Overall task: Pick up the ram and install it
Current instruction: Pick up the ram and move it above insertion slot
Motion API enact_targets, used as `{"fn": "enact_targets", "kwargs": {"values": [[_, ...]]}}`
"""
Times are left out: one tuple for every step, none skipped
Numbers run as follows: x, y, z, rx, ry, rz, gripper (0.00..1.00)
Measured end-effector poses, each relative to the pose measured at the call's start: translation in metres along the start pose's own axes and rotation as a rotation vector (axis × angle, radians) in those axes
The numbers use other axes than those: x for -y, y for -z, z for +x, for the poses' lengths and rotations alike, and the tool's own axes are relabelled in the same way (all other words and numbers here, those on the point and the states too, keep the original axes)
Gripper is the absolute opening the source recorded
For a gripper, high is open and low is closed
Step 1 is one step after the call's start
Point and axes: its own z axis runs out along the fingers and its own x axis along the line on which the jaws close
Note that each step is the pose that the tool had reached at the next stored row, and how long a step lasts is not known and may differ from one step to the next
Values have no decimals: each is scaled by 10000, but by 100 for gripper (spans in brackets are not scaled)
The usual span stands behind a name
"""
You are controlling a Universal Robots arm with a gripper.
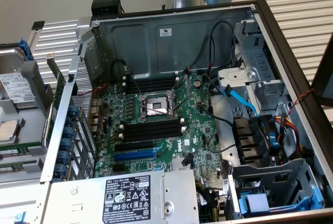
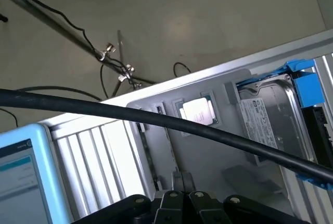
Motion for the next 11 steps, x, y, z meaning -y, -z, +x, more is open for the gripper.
{"fn": "enact_targets", "kwargs": {"values": [[13, 1, -4, -5, 82, -1, 11], [26, 1, -8, -8, 163, -1, 11], [38, 1, -12, -13, 254, -1, 11], [47, 2, -15, -17, 353, -1, 11], [53, 1, -18, -22, 481, 0, 11], [56, 1, -19, -29, 622, 1, 11], [57, 1, -19, -36, 791, 1, 11], [58, 1, -18, -46, 970, 0, 11], [58, 2, -18, -55, 1151, -1, 11], [59, 2, -18, -63, 1332, -1, 11], [59, 2, -18, -72, 1516, -1, 11]]}}
